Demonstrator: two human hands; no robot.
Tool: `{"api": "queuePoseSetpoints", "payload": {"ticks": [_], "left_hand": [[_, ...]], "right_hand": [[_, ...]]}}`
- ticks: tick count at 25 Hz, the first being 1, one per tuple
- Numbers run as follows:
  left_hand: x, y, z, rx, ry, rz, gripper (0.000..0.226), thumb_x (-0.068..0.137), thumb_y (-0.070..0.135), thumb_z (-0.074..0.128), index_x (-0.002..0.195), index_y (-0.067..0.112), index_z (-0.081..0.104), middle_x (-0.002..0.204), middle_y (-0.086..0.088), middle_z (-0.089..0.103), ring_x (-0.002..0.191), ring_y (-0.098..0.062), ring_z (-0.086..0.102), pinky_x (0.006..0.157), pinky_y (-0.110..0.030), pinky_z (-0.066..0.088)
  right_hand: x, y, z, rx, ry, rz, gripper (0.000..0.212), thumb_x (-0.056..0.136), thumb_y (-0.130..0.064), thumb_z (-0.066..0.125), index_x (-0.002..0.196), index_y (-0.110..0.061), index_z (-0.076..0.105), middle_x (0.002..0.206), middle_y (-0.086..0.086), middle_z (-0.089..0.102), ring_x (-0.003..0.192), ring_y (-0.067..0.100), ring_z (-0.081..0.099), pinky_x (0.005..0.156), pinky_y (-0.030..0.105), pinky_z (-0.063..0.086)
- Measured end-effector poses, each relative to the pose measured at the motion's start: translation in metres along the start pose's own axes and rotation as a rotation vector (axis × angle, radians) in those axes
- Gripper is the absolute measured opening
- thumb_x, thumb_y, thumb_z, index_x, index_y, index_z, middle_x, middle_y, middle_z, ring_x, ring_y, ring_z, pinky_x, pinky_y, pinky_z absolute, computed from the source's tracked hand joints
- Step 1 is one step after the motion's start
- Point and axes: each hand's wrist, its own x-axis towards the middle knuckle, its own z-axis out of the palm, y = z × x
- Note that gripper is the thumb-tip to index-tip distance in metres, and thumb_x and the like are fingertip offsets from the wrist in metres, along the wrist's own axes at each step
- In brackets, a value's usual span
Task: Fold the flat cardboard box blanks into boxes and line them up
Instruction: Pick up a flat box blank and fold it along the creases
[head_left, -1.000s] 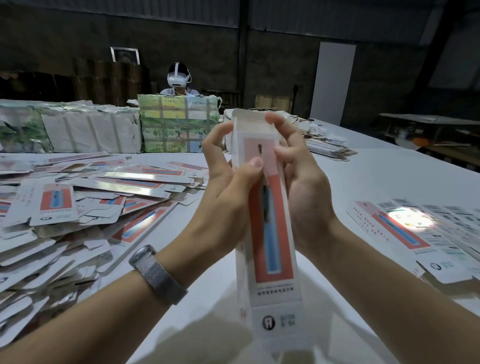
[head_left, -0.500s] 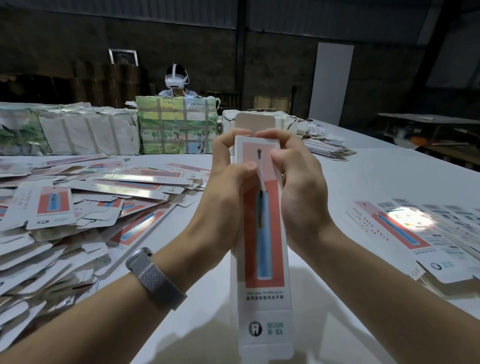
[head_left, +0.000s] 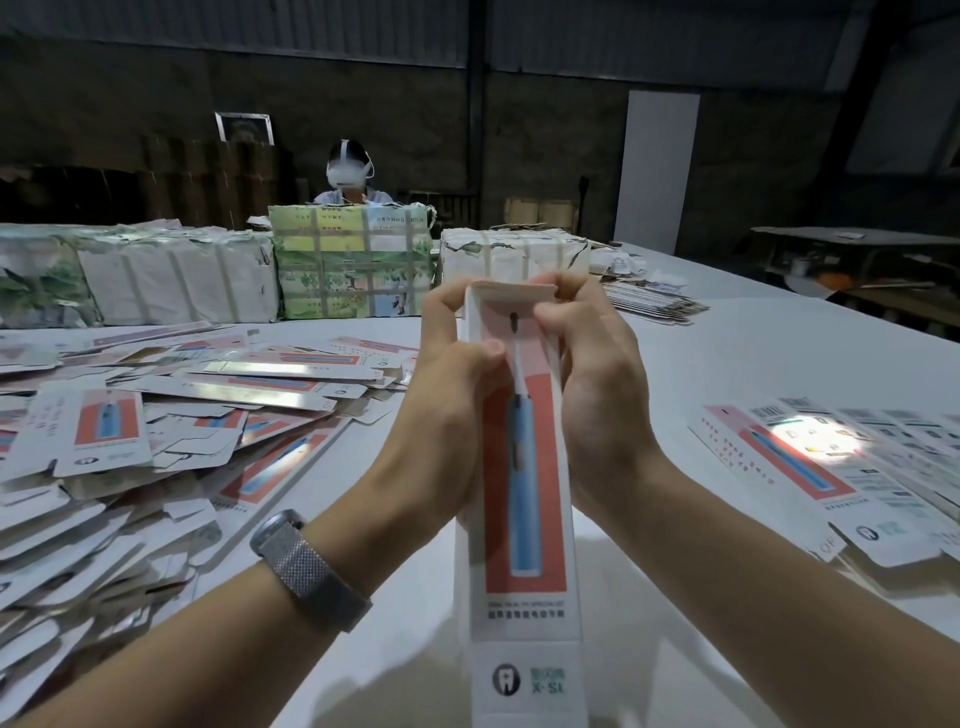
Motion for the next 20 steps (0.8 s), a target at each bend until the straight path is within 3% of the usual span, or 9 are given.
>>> {"api": "queuePoseSetpoints", "payload": {"ticks": [2, 6, 9, 12, 16, 20], "left_hand": [[0.002, 0.003, 0.001, 0.018, 0.005, -0.023, 0.029, 0.079, 0.018, 0.039, 0.107, 0.025, 0.046, 0.066, 0.005, 0.063, 0.057, -0.006, 0.063, 0.050, -0.020, 0.050], [0.015, 0.009, 0.001, 0.122, -0.050, -0.120, 0.037, 0.075, 0.020, 0.039, 0.111, 0.020, 0.045, 0.064, 0.004, 0.060, 0.053, -0.008, 0.057, 0.047, -0.021, 0.046], [0.022, 0.008, 0.003, 0.182, -0.106, -0.131, 0.047, 0.075, 0.022, 0.038, 0.122, 0.020, 0.045, 0.077, -0.003, 0.062, 0.061, -0.006, 0.059, 0.052, -0.019, 0.048], [0.020, 0.002, 0.005, 0.185, -0.077, -0.043, 0.041, 0.080, 0.023, 0.039, 0.120, 0.024, 0.044, 0.087, -0.004, 0.060, 0.066, -0.004, 0.062, 0.057, -0.018, 0.051], [0.013, -0.007, 0.000, 0.217, -0.087, 0.051, 0.041, 0.101, 0.024, 0.057, 0.132, 0.031, 0.031, 0.094, 0.003, 0.071, 0.087, -0.012, 0.073, 0.069, -0.021, 0.057], [0.009, -0.005, -0.011, 0.140, -0.177, 0.027, 0.047, 0.100, 0.022, 0.052, 0.137, 0.035, 0.026, 0.094, -0.003, 0.074, 0.086, -0.021, 0.074, 0.074, -0.027, 0.058]], "right_hand": [[0.001, -0.002, 0.001, -0.055, 0.047, 0.005, 0.011, 0.094, -0.025, 0.053, 0.085, -0.018, 0.054, 0.074, 0.004, 0.060, 0.066, 0.015, 0.059, 0.059, 0.026, 0.050], [0.008, -0.010, -0.001, -0.040, 0.129, 0.124, 0.012, 0.096, -0.018, 0.055, 0.085, -0.014, 0.055, 0.068, 0.003, 0.060, 0.062, 0.015, 0.057, 0.058, 0.030, 0.049], [0.010, -0.011, -0.004, -0.074, 0.151, 0.173, 0.016, 0.094, -0.016, 0.050, 0.086, -0.016, 0.064, 0.073, 0.006, 0.063, 0.065, 0.013, 0.059, 0.061, 0.031, 0.049], [0.009, -0.010, -0.005, -0.105, 0.135, 0.147, 0.031, 0.095, -0.016, 0.049, 0.078, -0.027, 0.073, 0.085, 0.009, 0.071, 0.070, 0.014, 0.065, 0.061, 0.028, 0.056], [0.007, -0.009, -0.006, -0.114, 0.104, 0.124, 0.028, 0.095, -0.014, 0.049, 0.090, -0.023, 0.075, 0.093, 0.006, 0.074, 0.087, 0.022, 0.072, 0.074, 0.037, 0.062], [0.010, -0.005, -0.007, -0.120, 0.080, 0.108, 0.033, 0.094, -0.008, 0.046, 0.088, -0.019, 0.076, 0.099, -0.001, 0.076, 0.098, 0.018, 0.071, 0.091, 0.041, 0.057]]}}
